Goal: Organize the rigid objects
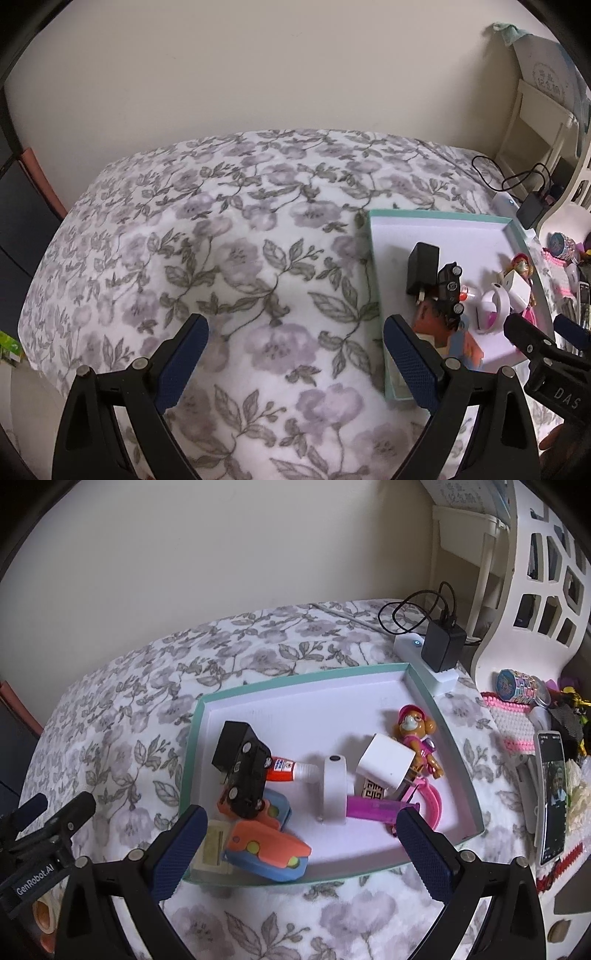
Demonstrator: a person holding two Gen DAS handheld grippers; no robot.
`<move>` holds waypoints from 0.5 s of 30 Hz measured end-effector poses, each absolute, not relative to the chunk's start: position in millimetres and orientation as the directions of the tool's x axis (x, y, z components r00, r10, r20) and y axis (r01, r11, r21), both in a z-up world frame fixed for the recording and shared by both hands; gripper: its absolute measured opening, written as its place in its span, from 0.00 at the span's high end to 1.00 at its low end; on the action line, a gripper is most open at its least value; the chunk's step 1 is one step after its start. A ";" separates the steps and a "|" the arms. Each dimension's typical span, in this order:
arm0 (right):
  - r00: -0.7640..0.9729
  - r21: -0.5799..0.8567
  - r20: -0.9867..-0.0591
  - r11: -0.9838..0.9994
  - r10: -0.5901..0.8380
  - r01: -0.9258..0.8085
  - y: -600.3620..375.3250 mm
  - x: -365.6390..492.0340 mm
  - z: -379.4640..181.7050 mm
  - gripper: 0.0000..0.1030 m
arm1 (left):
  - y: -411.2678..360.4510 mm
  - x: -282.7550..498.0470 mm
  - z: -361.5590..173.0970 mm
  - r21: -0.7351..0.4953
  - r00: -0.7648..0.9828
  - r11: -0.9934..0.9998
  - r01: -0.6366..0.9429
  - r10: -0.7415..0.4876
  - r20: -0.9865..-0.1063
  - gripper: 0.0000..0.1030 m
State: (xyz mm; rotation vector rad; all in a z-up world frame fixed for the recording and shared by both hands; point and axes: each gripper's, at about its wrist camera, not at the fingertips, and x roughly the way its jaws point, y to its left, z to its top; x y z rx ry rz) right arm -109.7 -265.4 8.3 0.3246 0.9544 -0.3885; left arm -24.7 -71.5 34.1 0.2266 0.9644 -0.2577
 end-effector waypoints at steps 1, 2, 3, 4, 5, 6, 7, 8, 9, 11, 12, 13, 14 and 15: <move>0.518 0.093 -0.837 0.885 -0.179 0.456 -264.5 -110.2 8.3 0.00 | -69.8 -25.6 34.1 0.072 0.542 0.947 0.313 -0.116 -0.832 0.07; 0.517 0.088 -0.837 0.886 -0.182 0.455 -263.5 -110.8 8.4 0.00 | -68.0 -26.6 34.2 0.070 0.541 0.947 0.313 -0.117 -0.833 0.07; 0.517 0.084 -0.836 0.887 -0.185 0.454 -262.4 -111.4 8.7 0.00 | -66.4 -27.9 34.2 0.070 0.540 0.947 0.312 -0.116 -0.833 0.07; 0.517 0.079 -0.834 0.887 -0.190 0.454 -261.3 -112.2 9.6 0.00 | -65.2 -28.9 34.4 0.072 0.541 0.948 0.310 -0.113 -0.833 0.07; 0.519 0.075 -0.833 0.888 -0.195 0.454 -260.5 -112.7 10.5 0.00 | -64.4 -29.8 34.6 0.075 0.543 0.948 0.308 -0.111 -0.832 0.07; 0.520 0.070 -0.830 0.889 -0.200 0.453 -259.5 -113.1 11.6 0.00 | -63.8 -30.7 34.8 0.077 0.543 0.949 0.307 -0.109 -0.832 0.07; 0.524 0.065 -0.827 0.890 -0.205 0.452 -258.4 -113.9 13.1 0.00 | -63.2 -31.2 35.1 0.077 0.544 0.949 0.305 -0.107 -0.832 0.07; 0.525 0.064 -0.826 0.890 -0.206 0.451 -257.8 -114.3 13.9 0.00 | -62.6 -32.0 35.4 0.078 0.545 0.950 0.302 -0.105 -0.832 0.07; 0.527 0.065 -0.825 0.891 -0.205 0.449 -257.1 -114.9 14.8 0.00 | -61.9 -33.0 35.6 0.083 0.547 0.951 0.298 -0.099 -0.831 0.07; 0.526 0.064 -0.826 0.893 -0.204 0.445 -256.2 -115.1 15.3 0.00 | -61.0 -33.8 36.0 0.088 0.551 0.952 0.292 -0.092 -0.829 0.07; 0.525 0.061 -0.826 0.894 -0.204 0.445 -256.1 -114.9 15.5 0.00 | -60.5 -33.8 36.1 0.088 0.551 0.953 0.289 -0.091 -0.829 0.07; 0.523 0.059 -0.827 0.894 -0.205 0.443 -255.9 -114.8 15.5 0.00 | -60.0 -33.6 36.0 0.087 0.550 0.954 0.287 -0.090 -0.830 0.07; 0.522 0.058 -0.828 0.895 -0.204 0.442 -255.8 -114.6 15.5 0.00 | -59.4 -33.4 35.9 0.084 0.548 0.955 0.286 -0.091 -0.832 0.07; 0.521 0.058 -0.829 0.895 -0.204 0.442 -255.8 -114.6 15.4 0.00 | -58.9 -33.2 35.7 0.083 0.547 0.955 0.285 -0.091 -0.832 0.07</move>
